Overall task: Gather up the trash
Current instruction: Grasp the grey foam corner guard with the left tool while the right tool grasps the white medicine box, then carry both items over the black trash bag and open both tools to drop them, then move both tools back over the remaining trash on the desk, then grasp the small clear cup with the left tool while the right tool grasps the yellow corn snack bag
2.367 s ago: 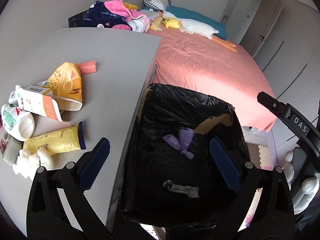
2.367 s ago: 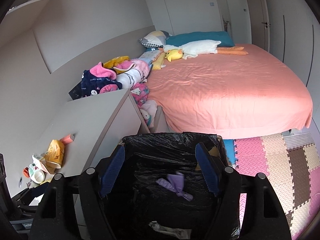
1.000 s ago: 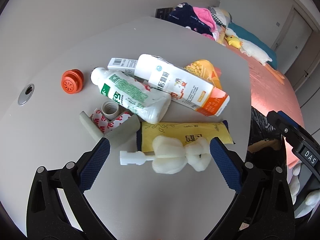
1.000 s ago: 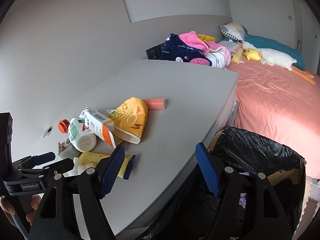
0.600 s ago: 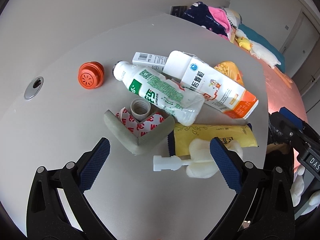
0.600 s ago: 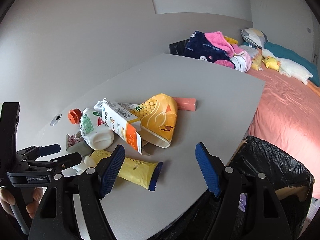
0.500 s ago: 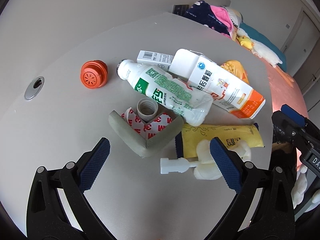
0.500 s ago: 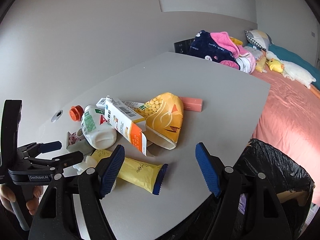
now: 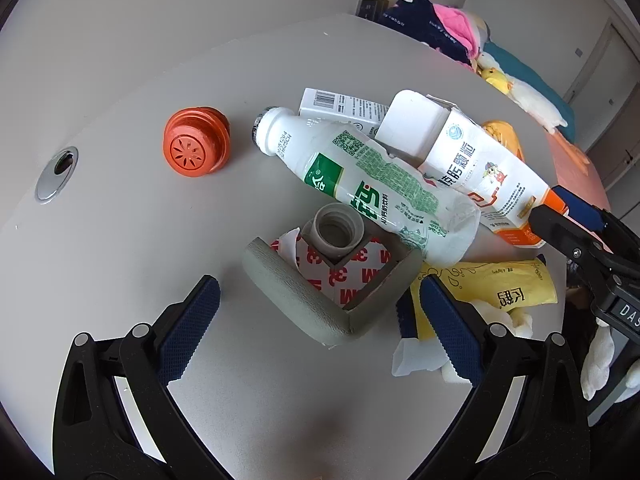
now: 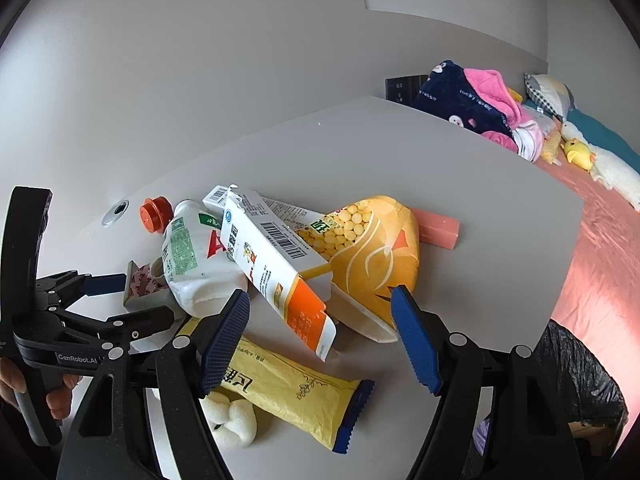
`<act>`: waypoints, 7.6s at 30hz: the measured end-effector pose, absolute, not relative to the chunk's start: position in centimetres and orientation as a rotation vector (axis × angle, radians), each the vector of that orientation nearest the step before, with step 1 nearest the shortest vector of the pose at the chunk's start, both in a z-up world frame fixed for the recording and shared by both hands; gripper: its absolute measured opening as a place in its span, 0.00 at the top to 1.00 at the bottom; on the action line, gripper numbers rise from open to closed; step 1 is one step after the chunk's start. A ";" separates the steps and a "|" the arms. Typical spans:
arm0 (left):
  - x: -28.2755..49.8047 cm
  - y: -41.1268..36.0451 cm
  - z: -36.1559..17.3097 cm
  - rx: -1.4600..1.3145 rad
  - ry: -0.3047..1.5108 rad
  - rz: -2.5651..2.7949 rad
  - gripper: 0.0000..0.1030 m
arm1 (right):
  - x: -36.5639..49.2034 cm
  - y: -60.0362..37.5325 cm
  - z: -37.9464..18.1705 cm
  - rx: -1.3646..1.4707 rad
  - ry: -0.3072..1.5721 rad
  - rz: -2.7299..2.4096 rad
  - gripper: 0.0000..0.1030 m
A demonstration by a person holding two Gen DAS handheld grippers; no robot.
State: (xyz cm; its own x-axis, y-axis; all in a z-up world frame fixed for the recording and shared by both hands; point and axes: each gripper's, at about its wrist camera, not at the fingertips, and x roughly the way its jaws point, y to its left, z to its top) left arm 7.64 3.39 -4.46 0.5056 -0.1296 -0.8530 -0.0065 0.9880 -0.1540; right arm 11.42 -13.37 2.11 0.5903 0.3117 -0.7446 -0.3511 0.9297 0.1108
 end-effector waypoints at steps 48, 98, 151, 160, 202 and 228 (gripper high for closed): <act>2.7 1.6 4.1 -0.105 0.750 -0.168 0.27 | 5.9 -14.0 10.7 0.009 0.580 0.416 0.78; 2.0 -17.7 4.0 0.057 0.782 -0.554 0.27 | -1.3 -30.9 11.5 0.146 0.546 0.059 0.78; 3.4 -12.9 1.2 0.025 0.892 -0.456 0.06 | 0.6 -31.8 6.6 0.296 0.663 -0.020 0.25; 3.8 -9.3 0.8 0.003 0.895 -0.385 0.06 | 2.6 -28.0 5.4 0.280 0.704 0.064 0.25; 7.7 2.9 -3.4 -0.150 0.967 -0.132 0.22 | 13.0 -18.3 1.3 -0.141 0.808 0.405 0.06; 8.9 2.6 -4.4 -0.020 0.931 -0.087 0.69 | 14.3 -18.5 -1.2 -0.170 0.829 0.320 0.15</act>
State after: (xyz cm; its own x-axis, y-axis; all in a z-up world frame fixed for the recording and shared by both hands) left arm 8.90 2.58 -4.44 0.5938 -0.0832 -0.8003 0.0661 0.9963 -0.0545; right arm 14.34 -18.49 -1.21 0.6318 0.2120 -0.7456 -0.3437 0.9388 -0.0244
